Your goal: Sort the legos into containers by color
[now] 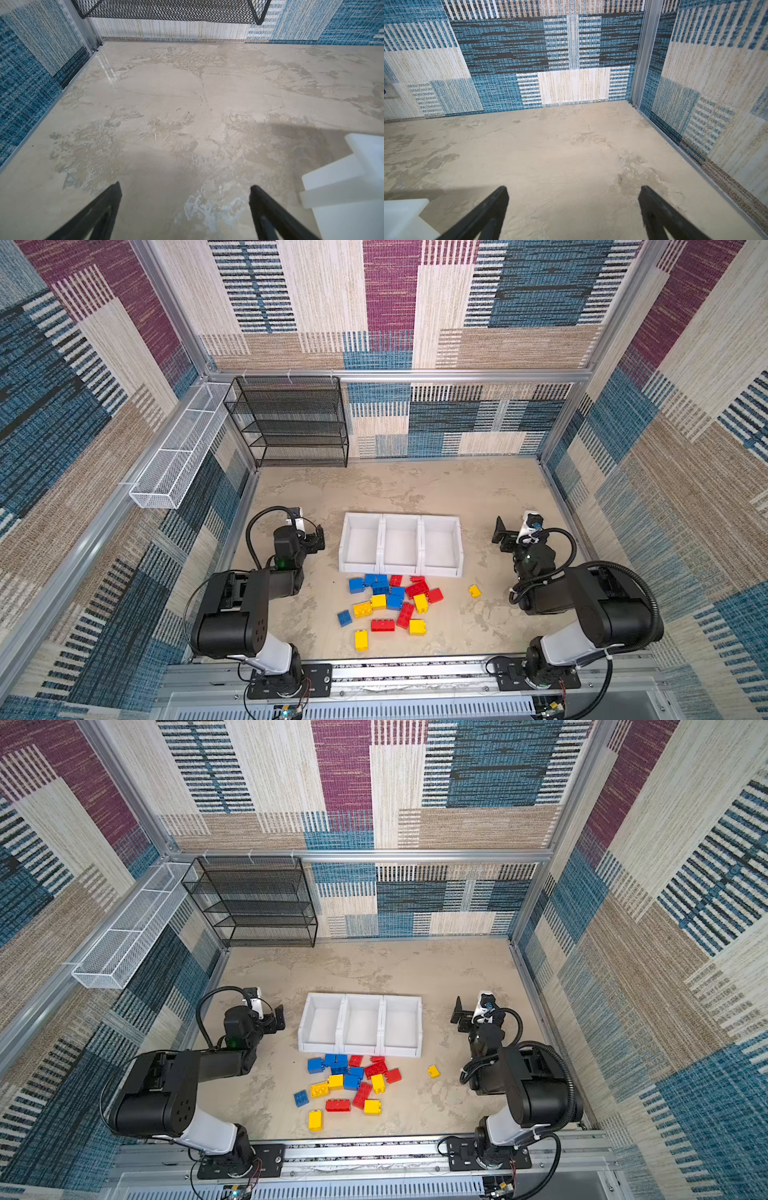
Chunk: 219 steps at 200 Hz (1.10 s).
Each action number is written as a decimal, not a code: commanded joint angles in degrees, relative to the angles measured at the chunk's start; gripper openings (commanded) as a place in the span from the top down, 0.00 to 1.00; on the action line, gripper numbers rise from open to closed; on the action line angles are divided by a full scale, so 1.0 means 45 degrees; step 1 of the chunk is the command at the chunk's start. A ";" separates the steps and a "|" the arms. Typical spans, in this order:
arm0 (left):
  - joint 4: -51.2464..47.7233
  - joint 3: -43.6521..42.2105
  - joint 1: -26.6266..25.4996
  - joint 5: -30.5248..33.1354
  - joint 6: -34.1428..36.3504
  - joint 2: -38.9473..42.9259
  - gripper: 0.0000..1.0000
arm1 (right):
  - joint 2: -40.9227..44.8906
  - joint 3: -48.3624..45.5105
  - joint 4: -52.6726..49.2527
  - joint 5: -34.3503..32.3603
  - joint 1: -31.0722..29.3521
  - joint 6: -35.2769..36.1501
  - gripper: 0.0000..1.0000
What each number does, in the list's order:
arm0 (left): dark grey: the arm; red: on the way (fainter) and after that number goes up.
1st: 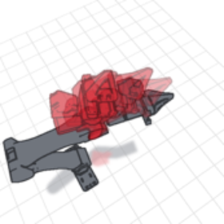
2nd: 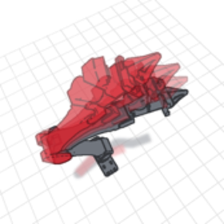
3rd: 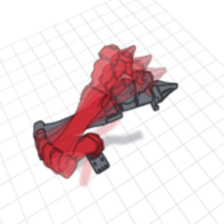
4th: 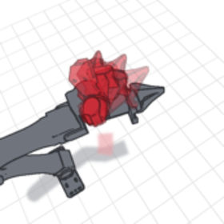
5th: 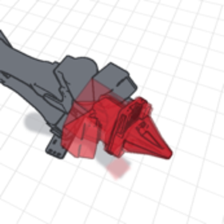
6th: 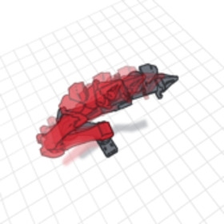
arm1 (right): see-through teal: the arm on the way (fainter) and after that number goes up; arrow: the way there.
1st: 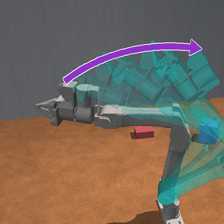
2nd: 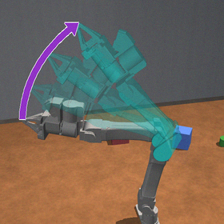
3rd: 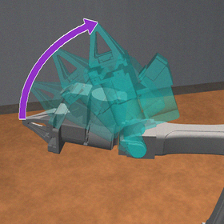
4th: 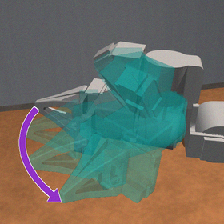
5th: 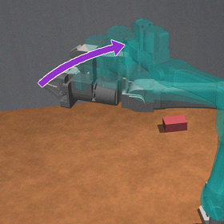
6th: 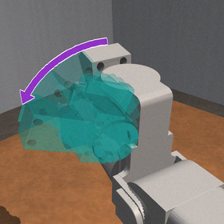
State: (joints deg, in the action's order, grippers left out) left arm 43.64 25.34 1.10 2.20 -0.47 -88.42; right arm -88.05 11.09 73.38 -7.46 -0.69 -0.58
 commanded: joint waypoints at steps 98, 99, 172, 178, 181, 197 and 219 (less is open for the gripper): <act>0.0265 0.0027 0.0009 -0.0137 0.0183 0.0031 0.01 | -0.0003 0.0082 0.0335 0.0120 -0.0011 0.0043 0.00; 0.0264 0.0020 -0.0001 -0.0137 0.0173 0.0036 0.01 | -0.0003 0.0078 0.0334 0.0127 -0.0017 0.0037 0.00; 0.0147 0.0091 0.0028 -0.0176 0.0183 -0.0009 0.01 | -0.0042 0.0098 0.0304 0.0133 -0.0004 0.0042 0.00; 0.0147 0.0110 0.0028 -0.0176 0.0183 -0.0020 0.02 | -0.0061 0.0124 0.0261 0.0145 -0.0005 0.0042 0.00; 0.0147 0.0105 0.0028 -0.0176 0.0197 -0.0031 0.01 | -0.0062 0.0141 0.0256 0.0136 -0.0003 0.0047 0.00; 0.0088 0.0151 0.0028 -0.0176 0.0183 -0.0057 0.01 | -0.0099 0.0187 0.0197 0.0212 0.0030 -0.0010 0.00; 0.0109 0.0129 0.0028 -0.0176 0.0183 -0.0038 0.01 | -0.0062 0.0143 0.0235 0.0389 0.0123 -0.0045 0.00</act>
State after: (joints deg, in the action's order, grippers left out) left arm 43.24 25.71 1.13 1.37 -0.47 -88.51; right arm -88.31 11.55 73.06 -6.74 -0.36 -0.60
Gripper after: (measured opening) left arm 0.985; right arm 0.997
